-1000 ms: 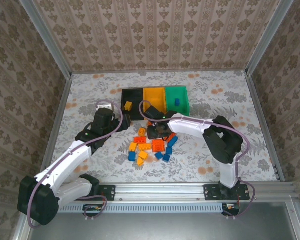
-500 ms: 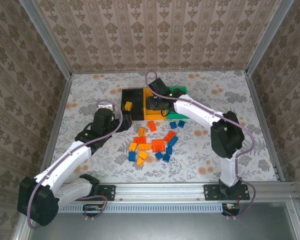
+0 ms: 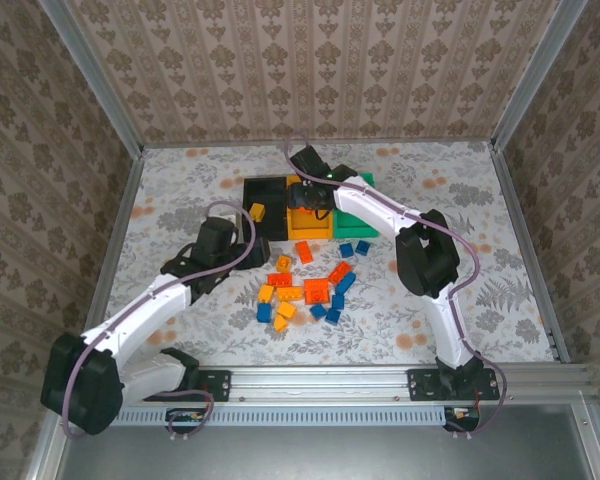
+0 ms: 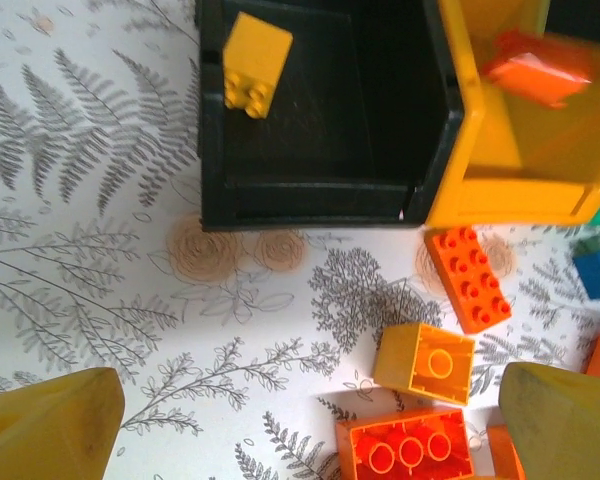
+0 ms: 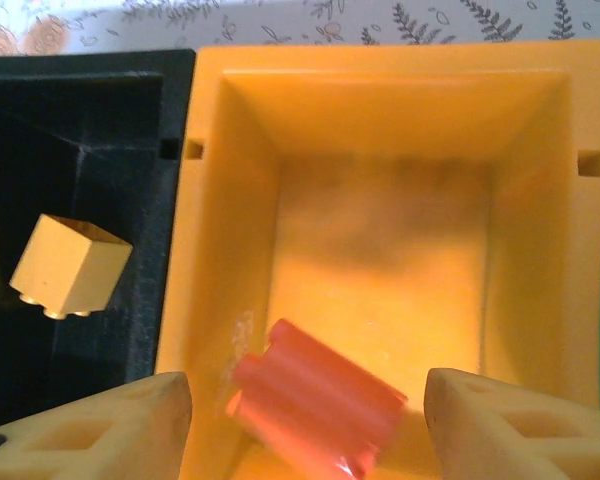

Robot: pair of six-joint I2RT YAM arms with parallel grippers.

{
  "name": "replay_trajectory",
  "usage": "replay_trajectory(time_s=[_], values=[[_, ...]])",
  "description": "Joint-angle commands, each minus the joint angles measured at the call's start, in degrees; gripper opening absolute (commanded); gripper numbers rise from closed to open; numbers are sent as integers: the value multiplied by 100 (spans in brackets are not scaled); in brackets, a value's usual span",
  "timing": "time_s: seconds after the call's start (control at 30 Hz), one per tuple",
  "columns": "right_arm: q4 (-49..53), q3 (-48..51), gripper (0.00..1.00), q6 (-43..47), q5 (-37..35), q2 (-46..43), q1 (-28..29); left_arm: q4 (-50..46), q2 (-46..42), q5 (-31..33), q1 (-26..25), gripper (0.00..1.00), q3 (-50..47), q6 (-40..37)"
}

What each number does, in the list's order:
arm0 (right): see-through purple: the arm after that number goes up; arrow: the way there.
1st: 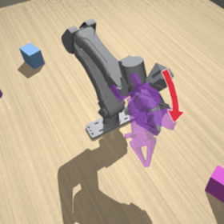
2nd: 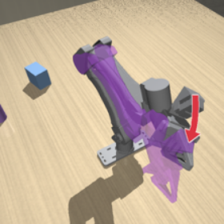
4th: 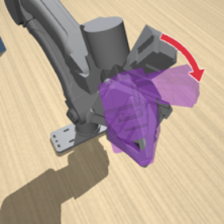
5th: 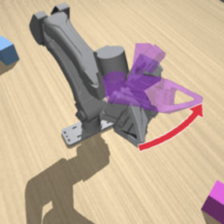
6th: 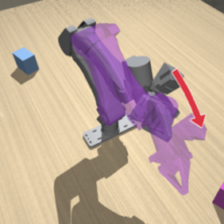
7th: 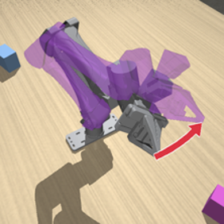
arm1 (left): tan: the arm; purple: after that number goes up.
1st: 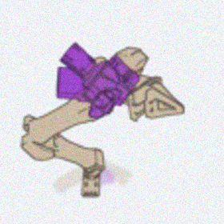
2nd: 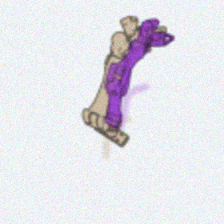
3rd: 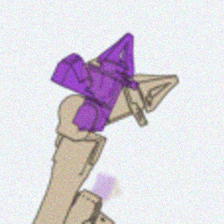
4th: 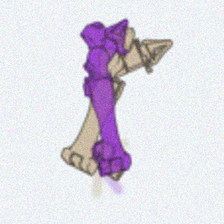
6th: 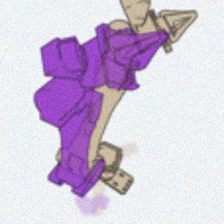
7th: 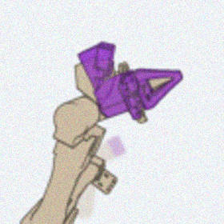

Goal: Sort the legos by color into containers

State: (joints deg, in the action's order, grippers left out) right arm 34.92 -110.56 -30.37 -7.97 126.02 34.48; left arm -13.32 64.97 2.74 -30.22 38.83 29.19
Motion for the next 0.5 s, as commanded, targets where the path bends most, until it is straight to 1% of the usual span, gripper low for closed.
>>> replay_trajectory(time_s=[0.0,0.07,0.17,0.33,0.47], values=[[130,-61,67,-112,-3,-176,-2,-41,343,-167,-184,97,265,-341],[-31,217,70,-142,-12,-417,-3,-122,684,-143,-365,94,447,-483],[-134,594,70,-210,-13,-742,-16,-221,1202,-129,-576,89,731,-636],[-670,1689,71,-320,30,-1531,-41,-402,2017,130,-959,86,1250,-931],[-839,2373,71,-371,50,-2037,-73,-447,2538,179,-1012,77,1545,-968]])
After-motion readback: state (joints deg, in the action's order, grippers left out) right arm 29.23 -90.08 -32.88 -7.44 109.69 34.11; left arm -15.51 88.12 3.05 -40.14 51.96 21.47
